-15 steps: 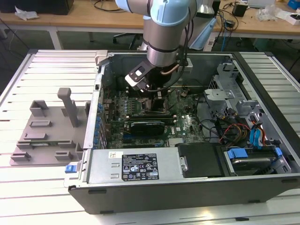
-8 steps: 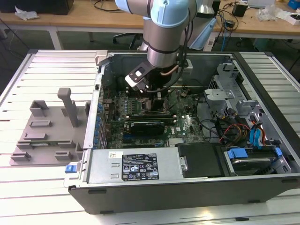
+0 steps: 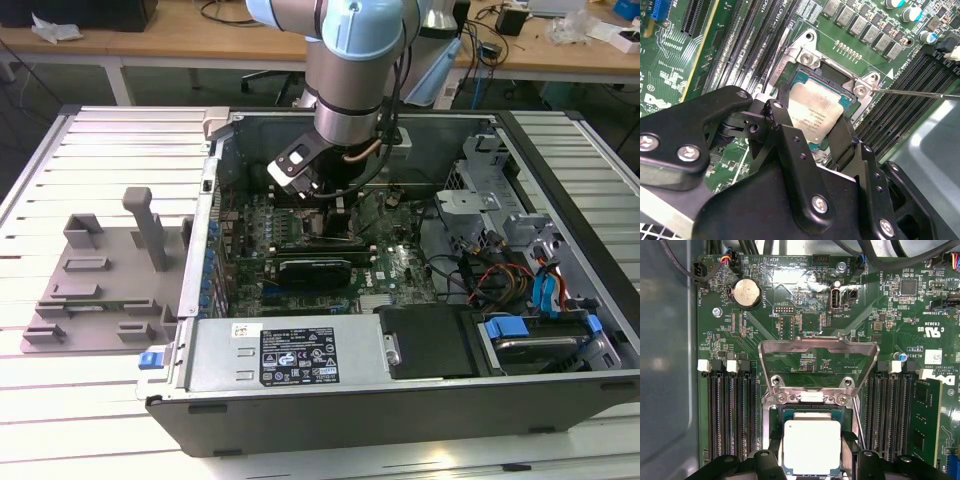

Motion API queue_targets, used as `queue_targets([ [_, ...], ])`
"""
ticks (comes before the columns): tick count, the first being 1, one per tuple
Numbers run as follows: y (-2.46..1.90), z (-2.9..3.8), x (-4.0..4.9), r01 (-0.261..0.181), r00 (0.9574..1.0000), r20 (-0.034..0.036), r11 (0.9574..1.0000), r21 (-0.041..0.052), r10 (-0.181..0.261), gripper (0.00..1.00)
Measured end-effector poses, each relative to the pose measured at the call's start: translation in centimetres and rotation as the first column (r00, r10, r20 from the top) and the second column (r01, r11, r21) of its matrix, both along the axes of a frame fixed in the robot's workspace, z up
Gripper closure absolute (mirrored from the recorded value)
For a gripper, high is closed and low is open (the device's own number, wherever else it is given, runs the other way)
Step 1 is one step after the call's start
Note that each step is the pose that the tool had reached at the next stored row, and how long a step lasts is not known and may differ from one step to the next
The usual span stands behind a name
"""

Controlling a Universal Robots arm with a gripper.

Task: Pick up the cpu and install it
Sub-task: 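Place the cpu into insertion slot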

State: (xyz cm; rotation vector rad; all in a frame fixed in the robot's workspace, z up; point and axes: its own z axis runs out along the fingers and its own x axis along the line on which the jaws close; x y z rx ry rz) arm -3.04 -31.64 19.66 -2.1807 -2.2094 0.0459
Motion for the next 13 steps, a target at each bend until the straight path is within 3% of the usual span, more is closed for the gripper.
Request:
queue_targets([
  [5,0.01,-0.03,0.01,0.000,1.0000,0.0005,1.0000,0.0005,0.000,0.45],
  [8,0.00,-0.02,0.00,0.000,1.0000,-0.0001,1.0000,-0.0007,0.000,0.38],
  [13,0.00,0.48,-0.08,0.000,1.0000,0.0039,1.0000,-0.0019,0.000,0.38],
])
